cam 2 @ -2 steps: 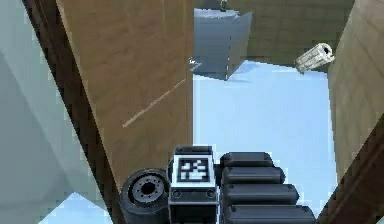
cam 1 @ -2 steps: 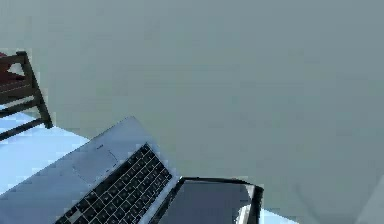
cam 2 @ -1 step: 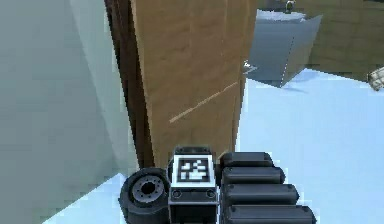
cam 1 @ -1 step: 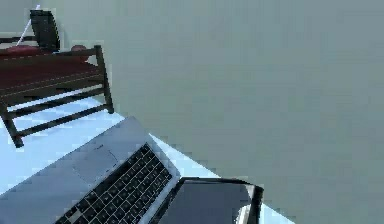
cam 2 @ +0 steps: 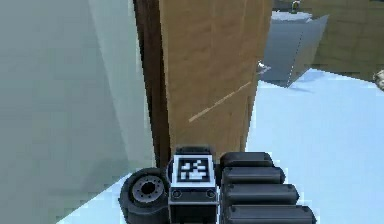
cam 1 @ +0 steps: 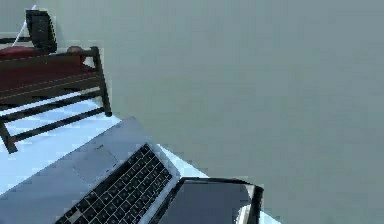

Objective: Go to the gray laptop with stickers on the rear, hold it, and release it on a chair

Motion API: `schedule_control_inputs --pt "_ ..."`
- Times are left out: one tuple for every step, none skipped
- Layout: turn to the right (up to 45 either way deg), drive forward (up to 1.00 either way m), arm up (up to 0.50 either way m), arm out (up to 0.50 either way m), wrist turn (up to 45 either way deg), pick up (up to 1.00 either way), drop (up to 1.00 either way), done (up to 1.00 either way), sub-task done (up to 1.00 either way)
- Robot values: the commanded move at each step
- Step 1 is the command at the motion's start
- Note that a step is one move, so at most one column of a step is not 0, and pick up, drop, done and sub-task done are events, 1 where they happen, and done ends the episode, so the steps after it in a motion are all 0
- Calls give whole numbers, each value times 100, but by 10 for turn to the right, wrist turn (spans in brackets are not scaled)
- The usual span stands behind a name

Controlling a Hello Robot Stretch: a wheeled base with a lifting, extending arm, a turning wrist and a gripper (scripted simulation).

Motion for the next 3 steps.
schedule_control_inputs --pt "450 0 0 0 0 0 0 0 0" --pt "450 0 0 0 0 0 0 0 0" --pt "90 0 0 0 0 0 0 0 0"
